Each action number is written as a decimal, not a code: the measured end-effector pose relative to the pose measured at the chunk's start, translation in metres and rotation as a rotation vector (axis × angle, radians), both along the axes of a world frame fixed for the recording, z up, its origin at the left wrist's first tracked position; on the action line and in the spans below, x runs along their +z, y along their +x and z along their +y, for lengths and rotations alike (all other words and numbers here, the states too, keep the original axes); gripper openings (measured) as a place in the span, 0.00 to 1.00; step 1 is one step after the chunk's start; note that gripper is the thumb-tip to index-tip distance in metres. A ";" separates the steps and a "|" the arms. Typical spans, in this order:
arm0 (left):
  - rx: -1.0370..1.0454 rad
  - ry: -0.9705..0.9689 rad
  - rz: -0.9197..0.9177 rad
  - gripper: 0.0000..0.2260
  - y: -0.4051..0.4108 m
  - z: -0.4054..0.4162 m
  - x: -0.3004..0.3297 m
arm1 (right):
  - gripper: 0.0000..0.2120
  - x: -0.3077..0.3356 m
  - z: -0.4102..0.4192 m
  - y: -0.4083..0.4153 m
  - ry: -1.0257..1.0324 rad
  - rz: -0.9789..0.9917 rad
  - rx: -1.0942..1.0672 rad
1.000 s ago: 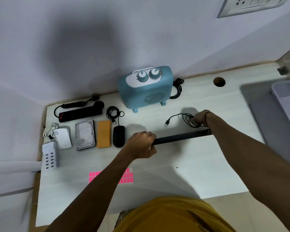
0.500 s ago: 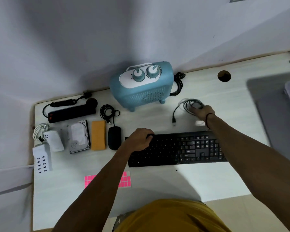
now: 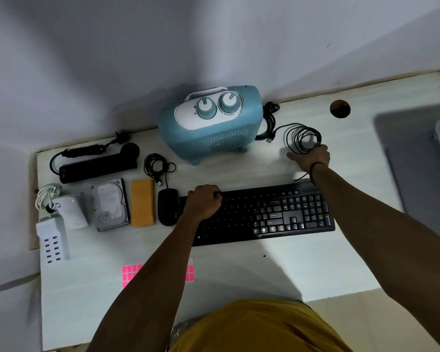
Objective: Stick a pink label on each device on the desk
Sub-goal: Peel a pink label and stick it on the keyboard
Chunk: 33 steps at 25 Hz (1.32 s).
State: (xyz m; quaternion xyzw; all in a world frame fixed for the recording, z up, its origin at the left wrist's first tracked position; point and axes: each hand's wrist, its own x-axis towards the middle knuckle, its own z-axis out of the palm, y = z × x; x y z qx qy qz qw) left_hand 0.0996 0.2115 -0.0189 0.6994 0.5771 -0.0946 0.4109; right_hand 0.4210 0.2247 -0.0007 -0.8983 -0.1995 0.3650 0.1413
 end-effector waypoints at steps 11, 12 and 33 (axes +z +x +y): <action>-0.413 0.167 0.251 0.59 0.004 -0.048 0.016 | 0.41 -0.006 -0.091 -0.039 -0.213 -0.196 -0.146; -0.470 0.173 0.283 0.64 0.004 -0.059 0.015 | 0.40 -0.009 -0.099 -0.039 -0.214 -0.194 -0.160; -0.294 0.230 0.266 0.59 0.024 -0.035 0.021 | 0.35 0.010 -0.071 -0.048 0.239 -0.310 0.205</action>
